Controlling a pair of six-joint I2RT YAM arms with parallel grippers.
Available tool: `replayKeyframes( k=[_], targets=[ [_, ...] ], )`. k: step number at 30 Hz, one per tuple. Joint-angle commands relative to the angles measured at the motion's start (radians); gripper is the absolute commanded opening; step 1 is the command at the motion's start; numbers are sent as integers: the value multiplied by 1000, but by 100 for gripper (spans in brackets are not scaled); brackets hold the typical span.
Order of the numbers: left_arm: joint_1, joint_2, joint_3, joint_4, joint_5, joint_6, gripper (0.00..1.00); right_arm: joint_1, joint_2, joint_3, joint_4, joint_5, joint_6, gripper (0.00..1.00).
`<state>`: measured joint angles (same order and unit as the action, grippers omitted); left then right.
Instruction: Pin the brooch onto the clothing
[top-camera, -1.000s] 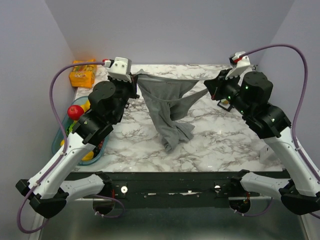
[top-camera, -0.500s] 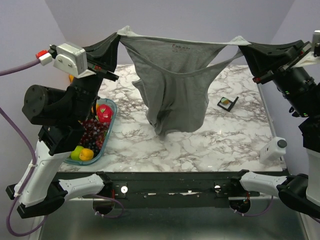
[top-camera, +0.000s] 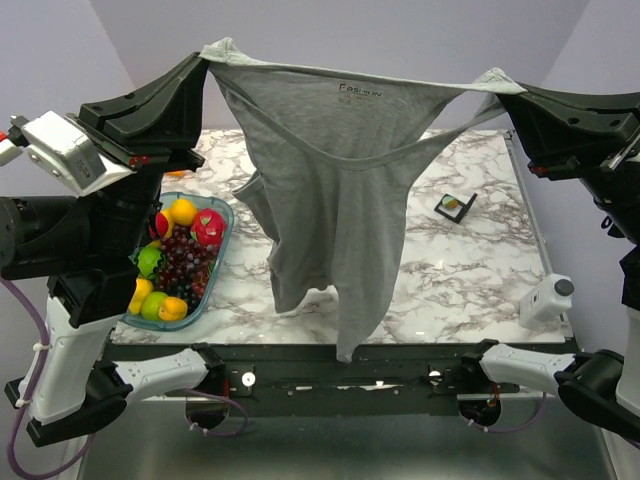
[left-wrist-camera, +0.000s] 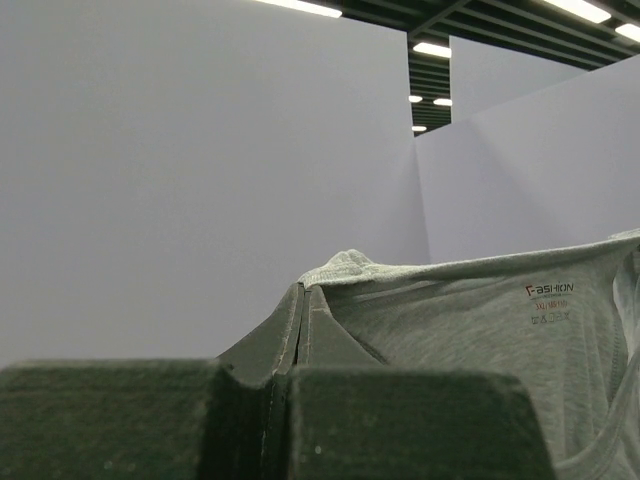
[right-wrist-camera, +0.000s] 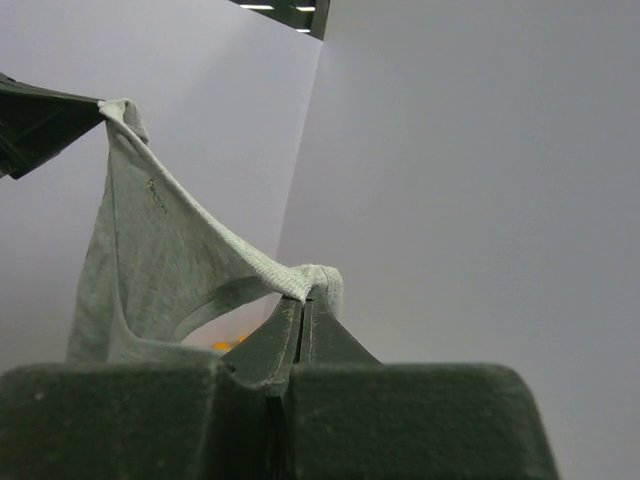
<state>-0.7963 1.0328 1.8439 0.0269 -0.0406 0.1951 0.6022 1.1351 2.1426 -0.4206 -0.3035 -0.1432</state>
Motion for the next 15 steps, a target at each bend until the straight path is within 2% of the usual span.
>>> replayKeyframes(
  k=[1,4,5,6,7,9,11,13,15],
  targets=[
    [2,30,48,47,-76,36,0,-2,20,25,39,167,-51,1],
    [5,120,60,10,-203,98,0,-13,101,1,28,328,-90,1],
    [6,174,57,8,-243,145,0,-34,126,-7,22,337,-85,1],
    [15,205,55,5,-308,165,0,-109,187,-9,13,310,-69,1],
    [72,235,52,4,-317,171,0,-157,216,-10,-3,266,-3,1],
    [158,318,43,-15,-250,71,0,-253,279,-29,-1,218,51,1],
    [274,443,96,-75,-235,12,0,-288,395,-18,-1,227,63,1],
    [331,544,136,-94,-246,-20,0,-330,539,6,3,242,76,1],
    [380,711,188,-93,-257,-19,0,-364,650,80,5,257,93,1]
  ],
)
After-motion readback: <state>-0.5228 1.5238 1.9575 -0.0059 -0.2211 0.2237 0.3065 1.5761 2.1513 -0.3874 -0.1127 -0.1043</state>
